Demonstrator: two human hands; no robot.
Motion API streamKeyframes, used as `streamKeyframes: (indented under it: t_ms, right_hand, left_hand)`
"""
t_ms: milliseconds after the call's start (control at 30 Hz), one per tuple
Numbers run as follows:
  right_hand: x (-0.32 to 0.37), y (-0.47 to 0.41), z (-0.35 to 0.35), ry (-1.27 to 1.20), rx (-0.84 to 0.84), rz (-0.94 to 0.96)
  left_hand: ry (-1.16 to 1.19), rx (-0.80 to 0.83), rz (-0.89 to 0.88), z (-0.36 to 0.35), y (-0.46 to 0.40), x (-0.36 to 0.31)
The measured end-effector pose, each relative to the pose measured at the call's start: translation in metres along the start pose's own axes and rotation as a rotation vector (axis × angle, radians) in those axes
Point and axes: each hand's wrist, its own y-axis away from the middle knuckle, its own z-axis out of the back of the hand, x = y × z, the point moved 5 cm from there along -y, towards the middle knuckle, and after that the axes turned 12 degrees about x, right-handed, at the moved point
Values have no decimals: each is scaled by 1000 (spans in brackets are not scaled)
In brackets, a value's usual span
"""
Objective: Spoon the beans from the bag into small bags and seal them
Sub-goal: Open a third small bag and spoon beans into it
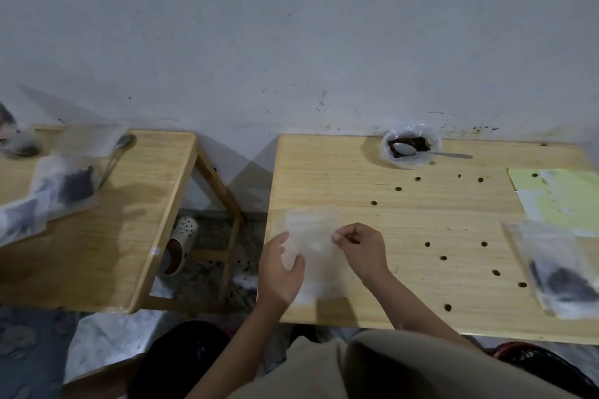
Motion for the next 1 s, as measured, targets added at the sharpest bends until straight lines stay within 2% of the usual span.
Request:
streamKeyframes:
  t_ms: [133, 233, 300, 367, 500, 600, 700, 767, 867, 1000]
  right_hand:
    - [11, 4, 21, -213, 96, 39]
    - [24, 4, 49, -242, 137, 76]
    - [38, 0, 76, -247, 112, 112]
    - [56, -6, 105, -172, 94, 150]
    - [85, -16, 140, 177, 261, 199]
    - [96, -22, 158, 242, 248, 188]
    - [98, -28, 172, 189, 148, 180]
    - [95, -30, 176, 123, 94, 173]
    - [94, -28, 175, 51, 109, 190]
    - [94, -25, 175, 49, 153, 233]
  left_hand:
    - [152, 13, -137, 2, -12, -46]
    - [243, 21, -160, -6, -24, -76]
    - [212, 92, -182, -17, -34, -94]
    - [149, 191, -224, -31, -43, -113]
    - [102, 286, -294, -63, -55, -147]
    - [33, 243, -381, -79, -61, -167]
    - [-56, 94, -451, -89, -58, -182]
    - [31, 46, -397, -94, -56, -189]
    - [224, 162, -268, -111, -55, -199]
    - [273, 152, -208, -122, -55, -207]
